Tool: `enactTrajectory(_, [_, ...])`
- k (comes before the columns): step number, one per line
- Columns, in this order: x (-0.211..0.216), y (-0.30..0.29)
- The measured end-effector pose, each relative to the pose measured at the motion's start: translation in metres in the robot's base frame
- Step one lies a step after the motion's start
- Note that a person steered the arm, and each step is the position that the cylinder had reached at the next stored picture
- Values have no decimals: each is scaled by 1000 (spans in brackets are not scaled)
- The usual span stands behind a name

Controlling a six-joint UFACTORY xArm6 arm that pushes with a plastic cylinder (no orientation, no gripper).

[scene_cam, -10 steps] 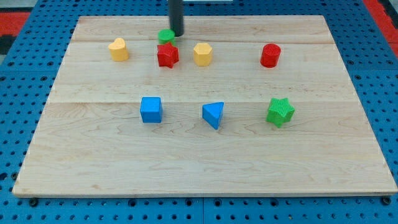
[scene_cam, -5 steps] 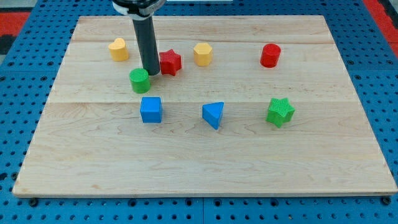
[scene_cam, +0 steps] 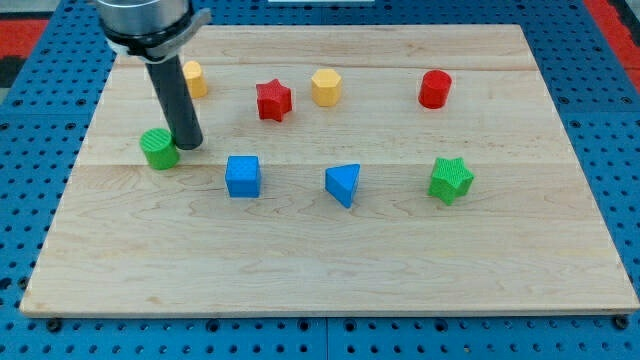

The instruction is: Slide the green circle to the parallel left of the blue cube

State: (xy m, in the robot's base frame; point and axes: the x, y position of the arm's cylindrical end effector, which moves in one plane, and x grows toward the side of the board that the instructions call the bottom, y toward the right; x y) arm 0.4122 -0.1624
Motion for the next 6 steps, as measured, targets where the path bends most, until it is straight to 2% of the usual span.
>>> enactTrajectory(2, [-12,-31])
enactTrajectory(3, [13,-28])
enactTrajectory(4, [19,-24])
enactTrajectory(6, [-5,55])
